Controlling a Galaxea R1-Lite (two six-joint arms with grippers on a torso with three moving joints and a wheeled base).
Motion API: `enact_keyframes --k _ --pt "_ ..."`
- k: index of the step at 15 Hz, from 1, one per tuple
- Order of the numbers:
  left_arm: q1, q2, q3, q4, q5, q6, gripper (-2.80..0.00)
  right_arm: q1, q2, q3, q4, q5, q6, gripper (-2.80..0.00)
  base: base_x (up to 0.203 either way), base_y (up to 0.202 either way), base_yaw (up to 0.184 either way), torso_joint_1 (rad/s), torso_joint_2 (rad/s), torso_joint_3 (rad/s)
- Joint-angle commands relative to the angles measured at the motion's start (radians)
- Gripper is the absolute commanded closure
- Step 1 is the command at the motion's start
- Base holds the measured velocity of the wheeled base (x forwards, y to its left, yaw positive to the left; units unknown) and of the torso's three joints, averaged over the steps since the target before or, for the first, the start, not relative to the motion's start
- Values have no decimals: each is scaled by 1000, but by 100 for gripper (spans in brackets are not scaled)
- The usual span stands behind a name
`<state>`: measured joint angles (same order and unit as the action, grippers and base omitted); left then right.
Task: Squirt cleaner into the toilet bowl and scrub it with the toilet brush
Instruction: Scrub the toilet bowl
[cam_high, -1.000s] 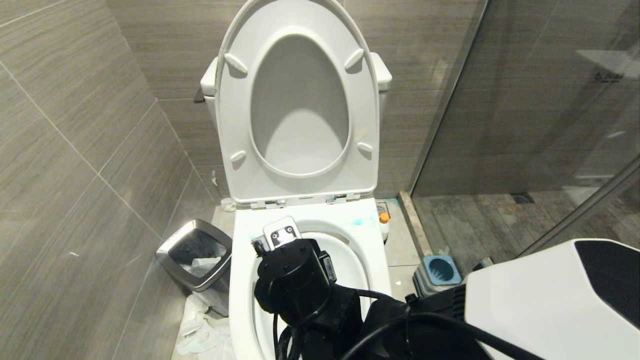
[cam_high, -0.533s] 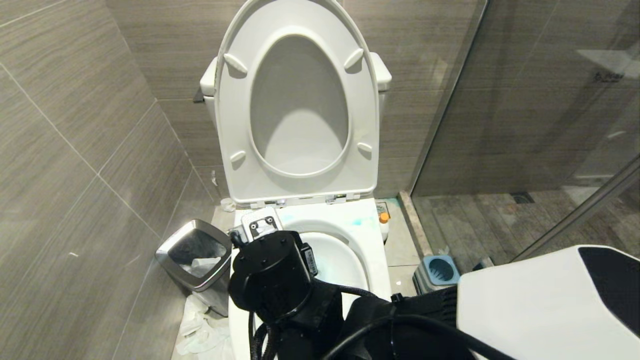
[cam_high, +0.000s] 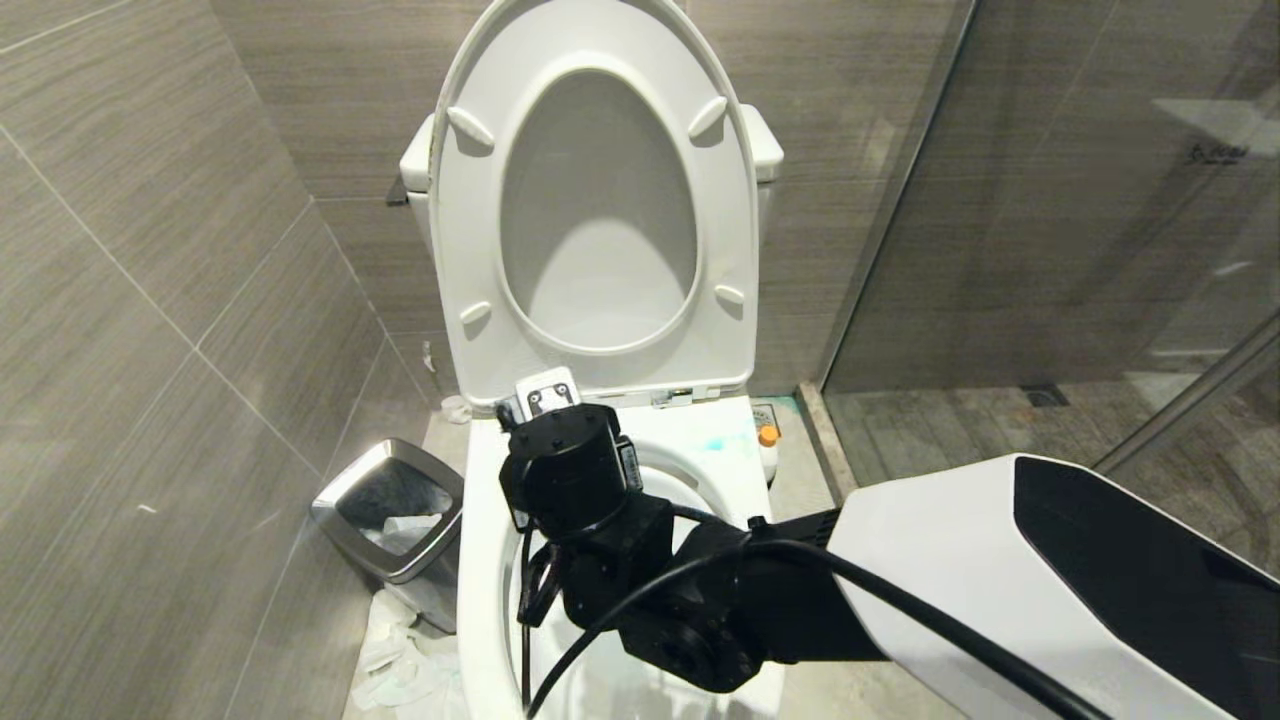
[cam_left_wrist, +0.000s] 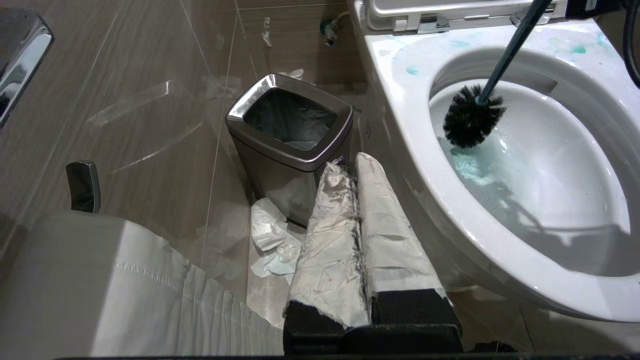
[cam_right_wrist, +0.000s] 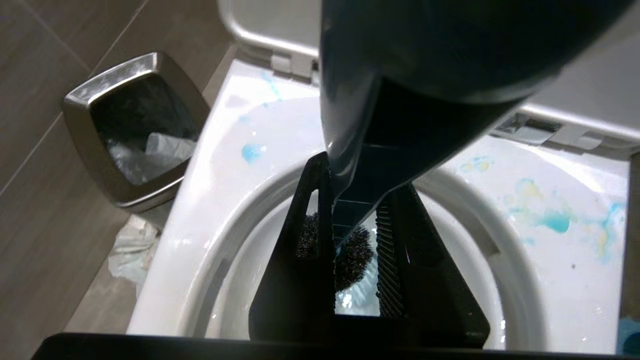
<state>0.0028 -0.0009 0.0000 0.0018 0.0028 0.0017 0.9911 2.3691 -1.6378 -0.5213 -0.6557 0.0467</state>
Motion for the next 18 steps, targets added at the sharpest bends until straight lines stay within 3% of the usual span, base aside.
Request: enact_keyframes --k 1,4,12,15,18 --pt "0 1 0 0 0 0 0 -33 3 -28 -3 -4 -12 0 0 0 0 0 0 0" --pt "-1 1 0 0 0 0 0 -50 -35 6 -1 -5 -17 0 0 0 0 0 0 0" --pt "-1 1 0 0 0 0 0 -54 -256 341 -9 10 -20 0 0 0 0 0 0 0" --pt "-1 1 0 0 0 0 0 -31 -330 489 -56 10 -10 0 0 0 0 0 0 0" --pt "0 1 0 0 0 0 0 47 -367 595 -101 6 32 0 0 0 0 0 0 0"
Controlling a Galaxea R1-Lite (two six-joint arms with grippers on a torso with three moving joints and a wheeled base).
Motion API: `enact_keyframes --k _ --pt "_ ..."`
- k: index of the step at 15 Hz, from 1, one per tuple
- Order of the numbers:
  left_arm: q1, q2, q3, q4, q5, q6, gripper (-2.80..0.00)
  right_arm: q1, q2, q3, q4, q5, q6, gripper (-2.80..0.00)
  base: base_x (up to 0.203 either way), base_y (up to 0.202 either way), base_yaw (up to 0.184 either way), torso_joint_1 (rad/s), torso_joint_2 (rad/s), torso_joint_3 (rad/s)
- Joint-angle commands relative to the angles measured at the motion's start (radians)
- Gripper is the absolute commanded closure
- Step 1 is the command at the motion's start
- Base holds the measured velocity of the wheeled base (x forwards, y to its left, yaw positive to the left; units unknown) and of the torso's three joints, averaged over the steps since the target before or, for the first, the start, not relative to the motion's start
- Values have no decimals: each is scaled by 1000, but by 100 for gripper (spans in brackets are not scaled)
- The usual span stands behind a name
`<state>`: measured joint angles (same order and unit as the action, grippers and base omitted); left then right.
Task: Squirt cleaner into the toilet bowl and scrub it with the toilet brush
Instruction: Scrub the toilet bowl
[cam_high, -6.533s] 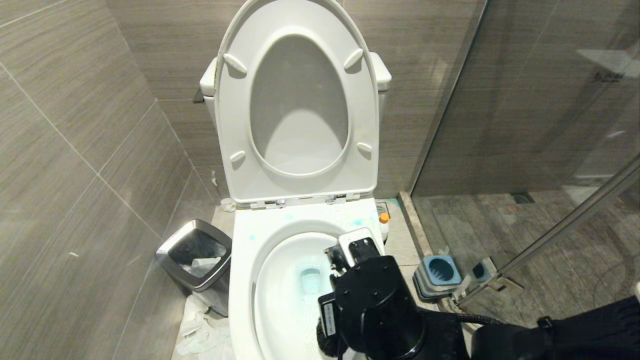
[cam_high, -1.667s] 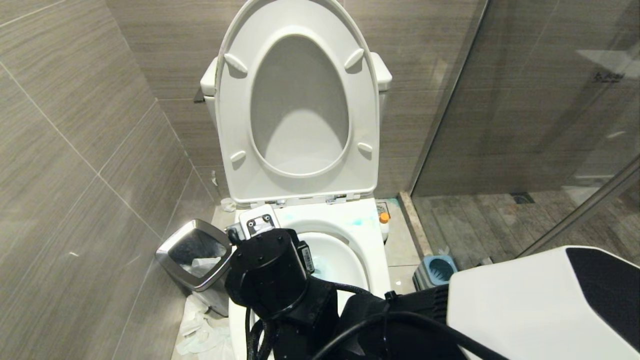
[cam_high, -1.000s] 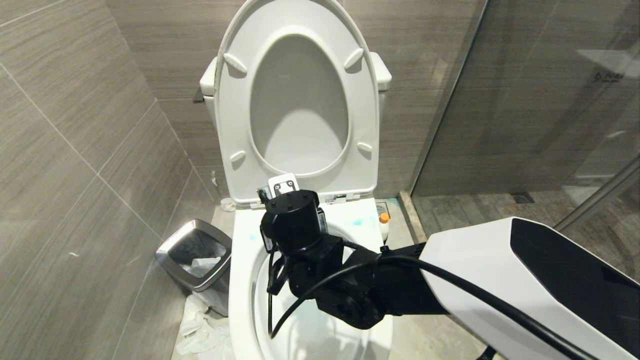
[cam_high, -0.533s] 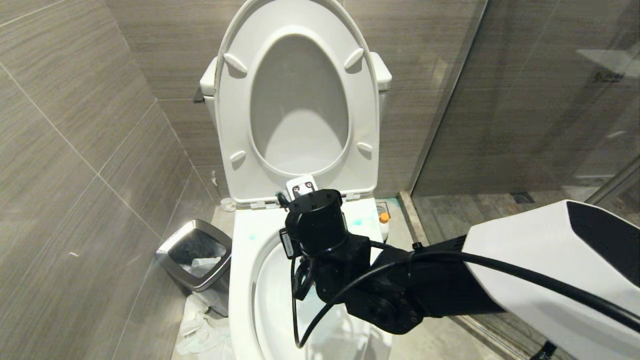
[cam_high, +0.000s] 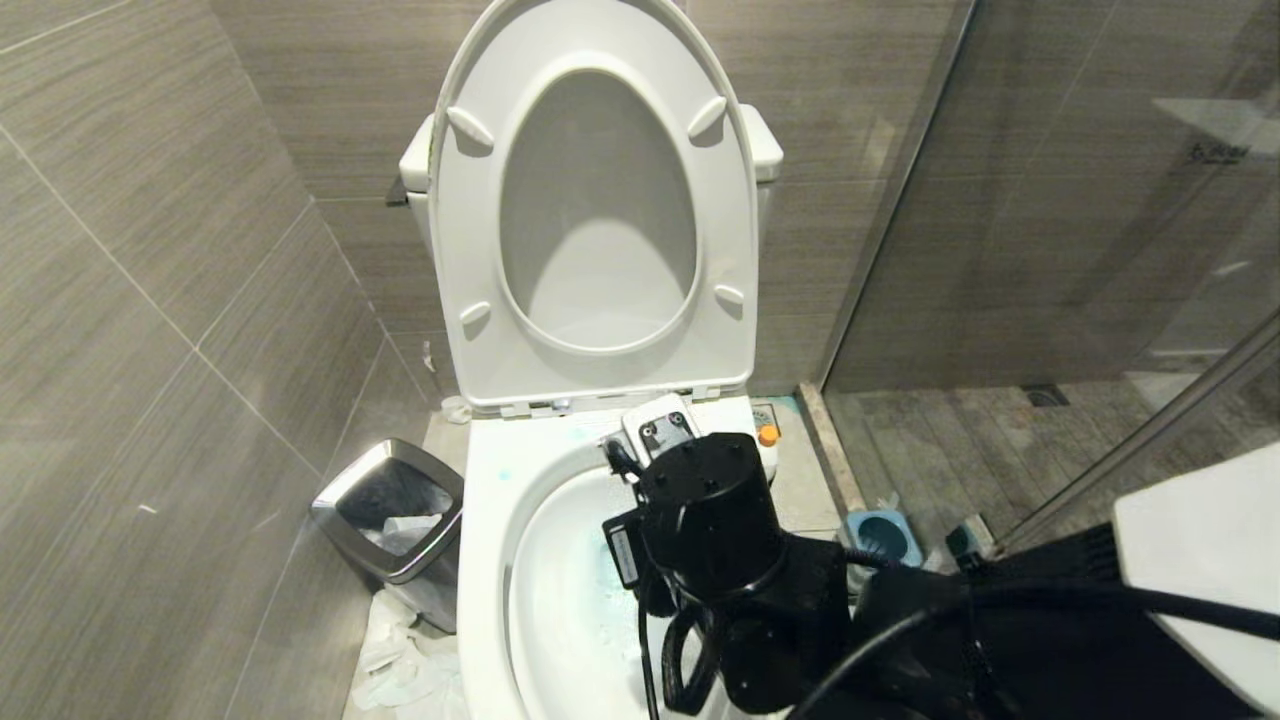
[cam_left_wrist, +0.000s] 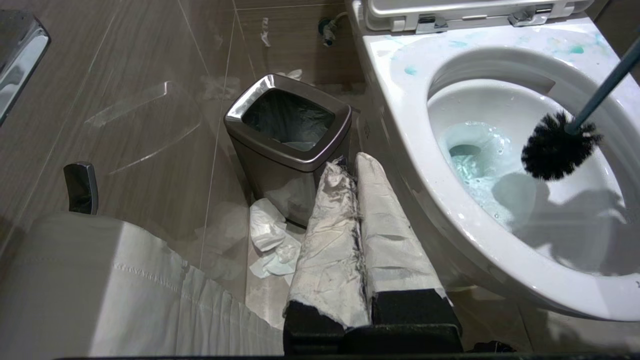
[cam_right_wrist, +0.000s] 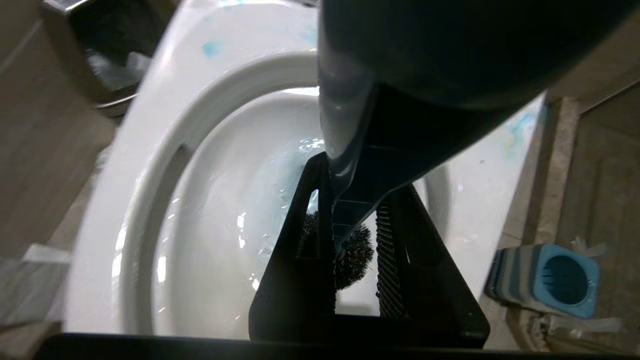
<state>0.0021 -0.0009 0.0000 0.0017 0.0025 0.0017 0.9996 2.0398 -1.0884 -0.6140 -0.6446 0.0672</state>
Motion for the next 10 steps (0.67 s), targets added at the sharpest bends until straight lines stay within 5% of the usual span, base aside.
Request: enact_keyframes --k 1,5,10 --pt "0 1 0 0 1 0 0 70 -40 57 -10 -9 31 0 0 0 0 0 0 0" --pt "-1 1 0 0 1 0 0 173 -6 59 -10 -16 61 0 0 0 0 0 0 0" --pt "1 1 0 0 1 0 0 149 126 -139 -9 -18 47 0 0 0 0 0 0 0"
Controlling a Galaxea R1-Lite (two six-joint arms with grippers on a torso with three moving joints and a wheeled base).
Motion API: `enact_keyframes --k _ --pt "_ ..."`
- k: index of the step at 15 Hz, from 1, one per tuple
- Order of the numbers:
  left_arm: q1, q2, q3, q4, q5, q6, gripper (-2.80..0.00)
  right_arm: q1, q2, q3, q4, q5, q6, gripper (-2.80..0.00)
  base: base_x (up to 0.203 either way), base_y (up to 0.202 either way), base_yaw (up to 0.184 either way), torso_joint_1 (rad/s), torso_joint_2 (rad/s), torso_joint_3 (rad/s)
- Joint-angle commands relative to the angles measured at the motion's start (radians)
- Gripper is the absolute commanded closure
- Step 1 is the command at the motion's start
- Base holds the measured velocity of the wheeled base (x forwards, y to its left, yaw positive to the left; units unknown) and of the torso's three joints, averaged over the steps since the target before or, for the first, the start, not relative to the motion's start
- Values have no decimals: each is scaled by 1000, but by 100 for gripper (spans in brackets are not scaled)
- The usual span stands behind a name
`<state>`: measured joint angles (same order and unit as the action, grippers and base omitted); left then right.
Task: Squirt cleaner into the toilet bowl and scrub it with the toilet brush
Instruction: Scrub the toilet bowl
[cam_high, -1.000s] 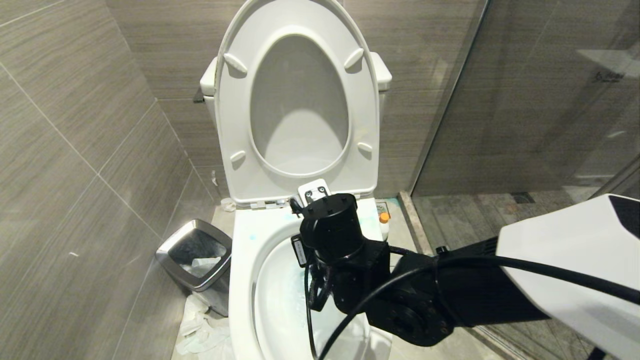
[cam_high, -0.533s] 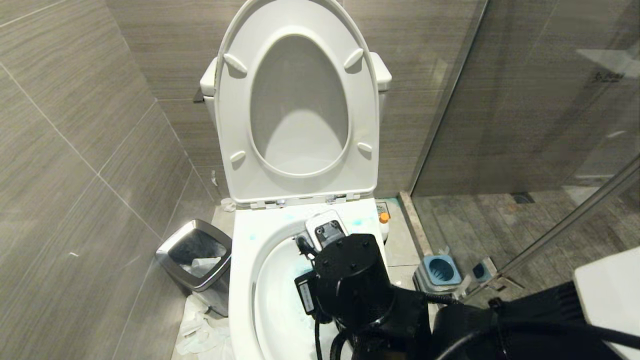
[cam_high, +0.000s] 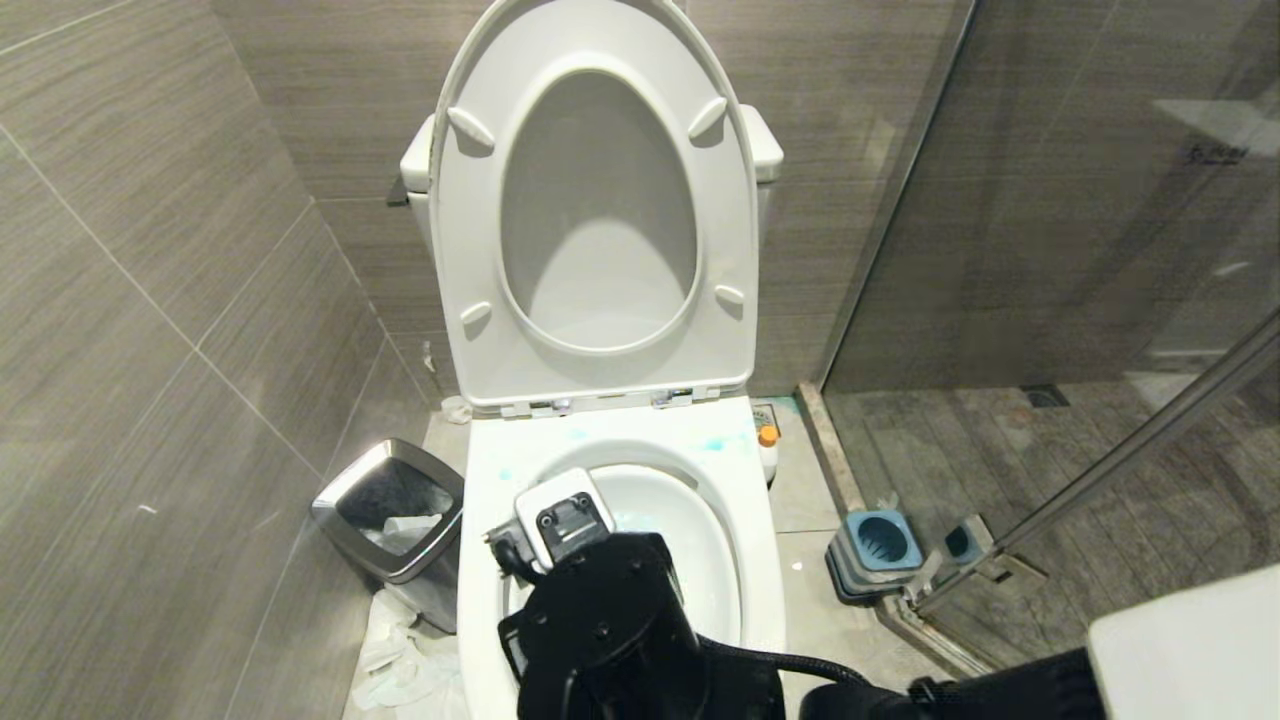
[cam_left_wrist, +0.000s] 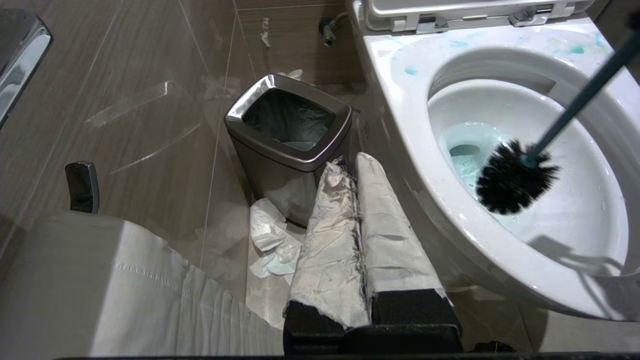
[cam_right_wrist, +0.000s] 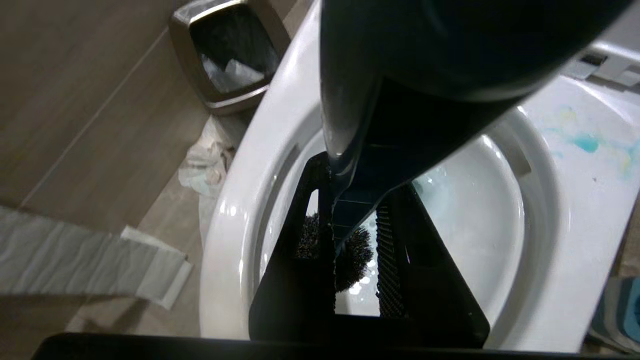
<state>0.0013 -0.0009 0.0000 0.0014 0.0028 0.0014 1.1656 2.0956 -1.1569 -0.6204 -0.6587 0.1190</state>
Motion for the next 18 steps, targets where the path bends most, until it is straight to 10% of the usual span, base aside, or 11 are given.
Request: enact_keyframes --k 1,10,18 --pt "2 1 0 0 0 0 0 -39 104 -123 -3 -3 -18 0 0 0 0 0 0 0" --pt "1 1 0 0 0 0 0 -254 278 -427 7 11 -135 0 0 0 0 0 0 0" --pt "0 1 0 0 0 0 0 -289 80 -155 2 15 -124 0 0 0 0 0 0 0"
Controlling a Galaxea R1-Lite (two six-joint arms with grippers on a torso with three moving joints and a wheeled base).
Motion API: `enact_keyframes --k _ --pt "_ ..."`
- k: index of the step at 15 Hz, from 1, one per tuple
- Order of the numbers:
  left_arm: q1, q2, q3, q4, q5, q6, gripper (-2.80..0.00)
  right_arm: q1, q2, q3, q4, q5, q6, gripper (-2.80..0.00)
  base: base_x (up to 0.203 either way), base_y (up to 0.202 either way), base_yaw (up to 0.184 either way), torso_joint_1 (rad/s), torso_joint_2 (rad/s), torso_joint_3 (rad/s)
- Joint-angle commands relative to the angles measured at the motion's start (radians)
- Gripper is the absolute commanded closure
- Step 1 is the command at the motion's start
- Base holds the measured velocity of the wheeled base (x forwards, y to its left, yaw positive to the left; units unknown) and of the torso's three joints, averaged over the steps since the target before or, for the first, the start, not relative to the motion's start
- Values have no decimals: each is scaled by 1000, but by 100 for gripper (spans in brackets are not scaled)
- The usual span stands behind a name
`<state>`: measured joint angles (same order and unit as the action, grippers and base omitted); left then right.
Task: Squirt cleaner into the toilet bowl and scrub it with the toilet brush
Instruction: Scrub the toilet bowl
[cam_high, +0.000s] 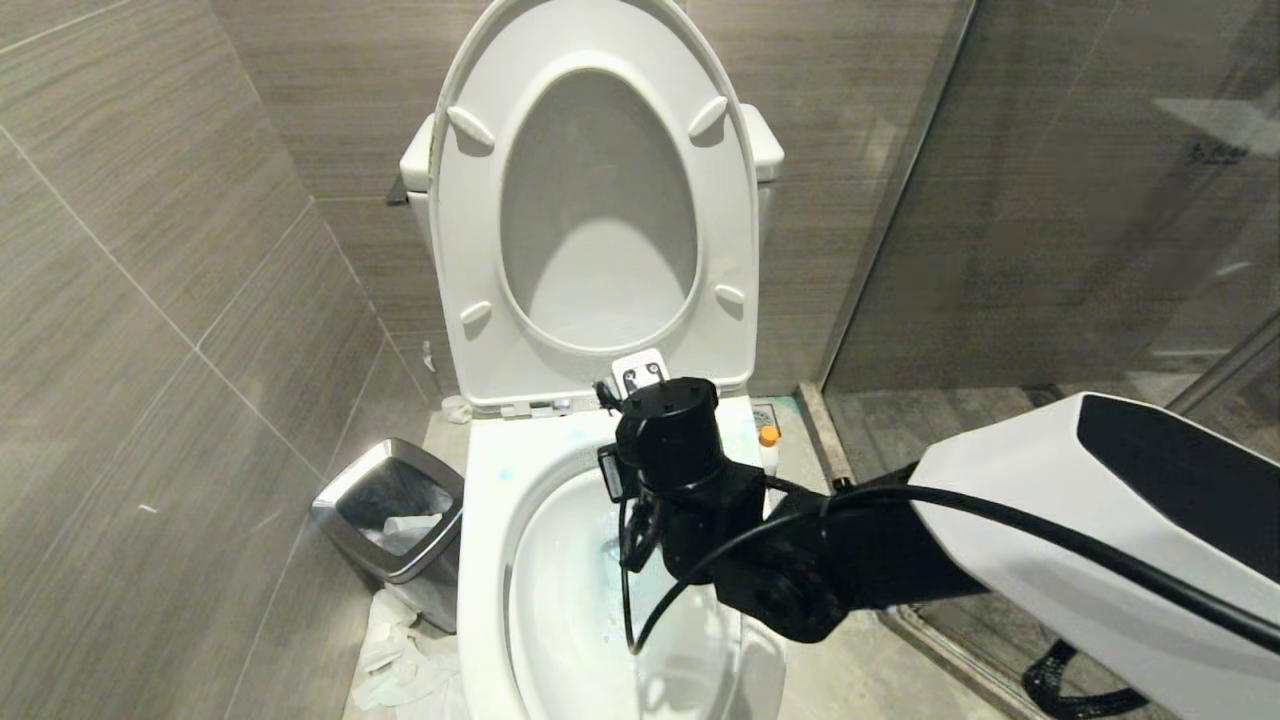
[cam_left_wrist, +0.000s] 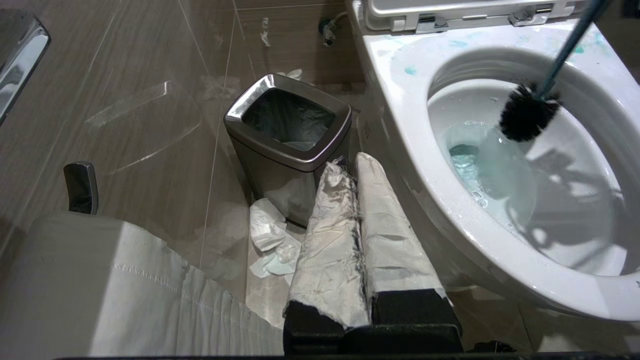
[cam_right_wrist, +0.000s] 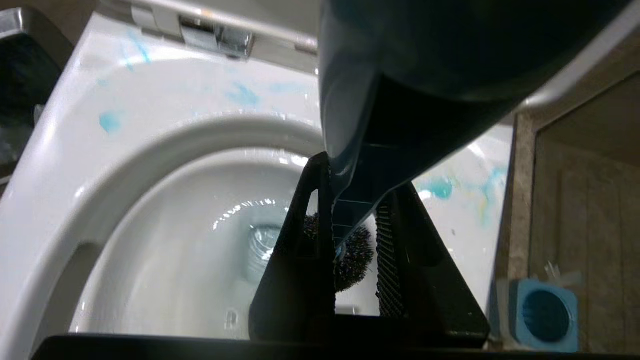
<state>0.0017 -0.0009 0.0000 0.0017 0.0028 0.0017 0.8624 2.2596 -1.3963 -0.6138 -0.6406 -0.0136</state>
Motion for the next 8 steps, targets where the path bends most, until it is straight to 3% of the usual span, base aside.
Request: enact_keyframes --k 1,8 --pt "1 1 0 0 0 0 0 36 -129 147 -5 -3 26 0 0 0 0 0 0 0" --pt "1 1 0 0 0 0 0 282 -291 403 -6 -30 118 0 0 0 0 0 0 0"
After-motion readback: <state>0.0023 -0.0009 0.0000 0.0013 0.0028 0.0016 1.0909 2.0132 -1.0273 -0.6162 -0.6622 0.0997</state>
